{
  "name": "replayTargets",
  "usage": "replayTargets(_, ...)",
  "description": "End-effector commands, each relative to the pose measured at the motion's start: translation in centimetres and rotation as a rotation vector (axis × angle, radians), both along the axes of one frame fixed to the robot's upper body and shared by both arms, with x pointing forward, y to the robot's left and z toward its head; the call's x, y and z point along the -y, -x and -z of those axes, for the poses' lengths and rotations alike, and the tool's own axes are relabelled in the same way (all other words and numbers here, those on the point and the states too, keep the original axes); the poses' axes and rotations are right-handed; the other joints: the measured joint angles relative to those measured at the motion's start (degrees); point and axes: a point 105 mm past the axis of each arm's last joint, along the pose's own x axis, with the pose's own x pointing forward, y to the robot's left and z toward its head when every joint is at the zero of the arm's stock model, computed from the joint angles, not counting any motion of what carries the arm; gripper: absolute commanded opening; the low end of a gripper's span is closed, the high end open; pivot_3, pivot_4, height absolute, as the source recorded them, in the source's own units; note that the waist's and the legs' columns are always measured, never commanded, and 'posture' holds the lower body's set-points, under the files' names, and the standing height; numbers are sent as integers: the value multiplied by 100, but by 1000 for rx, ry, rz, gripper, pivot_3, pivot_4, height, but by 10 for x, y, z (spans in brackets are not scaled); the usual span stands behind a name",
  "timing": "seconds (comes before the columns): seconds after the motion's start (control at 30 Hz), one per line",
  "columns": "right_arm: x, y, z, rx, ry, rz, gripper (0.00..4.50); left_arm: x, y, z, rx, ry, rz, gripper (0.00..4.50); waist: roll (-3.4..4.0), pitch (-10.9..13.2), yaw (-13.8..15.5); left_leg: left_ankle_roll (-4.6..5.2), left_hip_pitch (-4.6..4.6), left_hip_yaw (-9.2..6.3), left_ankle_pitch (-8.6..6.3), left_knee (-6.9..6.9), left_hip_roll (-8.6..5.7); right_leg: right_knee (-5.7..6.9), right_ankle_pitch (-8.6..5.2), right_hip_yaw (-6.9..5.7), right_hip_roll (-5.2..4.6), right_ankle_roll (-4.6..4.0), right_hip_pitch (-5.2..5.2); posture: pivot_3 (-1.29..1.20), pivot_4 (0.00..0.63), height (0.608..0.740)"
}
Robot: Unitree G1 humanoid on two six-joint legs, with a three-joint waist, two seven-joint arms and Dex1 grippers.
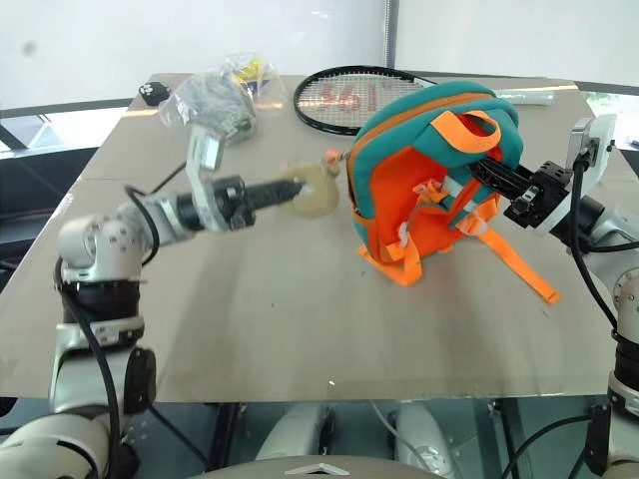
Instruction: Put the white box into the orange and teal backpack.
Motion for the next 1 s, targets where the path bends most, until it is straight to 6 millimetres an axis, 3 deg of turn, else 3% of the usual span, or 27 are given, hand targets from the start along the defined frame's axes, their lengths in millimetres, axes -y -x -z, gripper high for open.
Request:
replayTargets(0.03, 16, 0, -22, 101, -20, 94, 0, -5, 3, 29, -57, -51, -87, 323, 0, 0, 2, 0, 7, 3, 0, -3, 0, 0, 0, 11, 0, 0, 1, 0, 150, 740)
replayTargets(0.17, 19, -3, -25, 112, -31, 134, 0, 9, 10, 72, -144, -132, -131, 323, 4, -3, 26, 0, 13, -2, 0, -3, 0, -4, 0, 11, 0, 0, 1, 0, 150, 740)
replayTargets(0.3, 15, -3, -23, 107, -43, 133, 0, 34, -1, 94, -144, -193, -172, 323, 11, -10, 75, 0, 23, 8, 0, -3, -6, -6, 0, 22, -8, 0, 8, 0, 150, 740)
replayTargets(0.43, 4, -2, -18, 87, -36, 148, 0, 58, -19, 68, -21, -129, -163, 323, 10, -12, 167, 0, 27, 8, 0, -3, -5, -4, 0, 22, -4, 0, 9, 0, 150, 740)
replayTargets(0.5, -8, 0, -2, 46, 112, 150, 0, 58, -22, 51, 51, -92, -154, 323, 10, -12, 167, 0, 22, 9, 0, -2, -4, -3, 0, 22, -3, 0, 7, 0, 150, 740)
replayTargets(0.57, -26, 13, 18, -22, 207, 52, 0, 56, -18, 35, 185, -87, -117, 323, 10, -11, 163, 0, 18, 15, 0, -3, -4, 0, 0, 27, -1, 0, 5, 0, 150, 740)
replayTargets(0.67, -25, 13, 32, -11, 281, 102, 0, 50, -7, 34, 338, -192, -52, 323, 10, -10, 135, 0, 10, 23, 0, -3, 2, -3, 0, 34, 7, 0, 4, 0, 150, 740)
replayTargets(0.73, -28, 16, 40, -8, 316, 96, 750, 47, -5, 28, 359, -172, -67, 1348, 11, -10, 139, 0, 12, 34, 0, -8, 3, -4, 0, 45, 7, 0, 4, 0, 150, 740)
replayTargets(0.77, -28, 17, 47, -11, 350, 103, 1007, 46, -3, 25, 378, -176, -57, 1643, 11, -10, 151, 0, 14, 31, 0, -12, 2, -4, 0, 43, 4, 0, 3, 0, 150, 740)
replayTargets(0.93, -23, 29, 67, -36, 408, 101, 3577, 38, 13, 12, 460, -180, -45, 4231, 10, -9, 175, 0, 24, 11, -1, -24, 1, -20, 0, 37, 2, 0, 1, 0, 150, 740)
replayTargets(1.0, -8, 39, 69, -66, 418, 109, 4415, 27, 26, 12, 467, -187, -46, 4500, 11, -8, 165, 0, 26, 12, -1, -29, 1, -23, 0, 39, 2, 0, 1, 0, 150, 740)
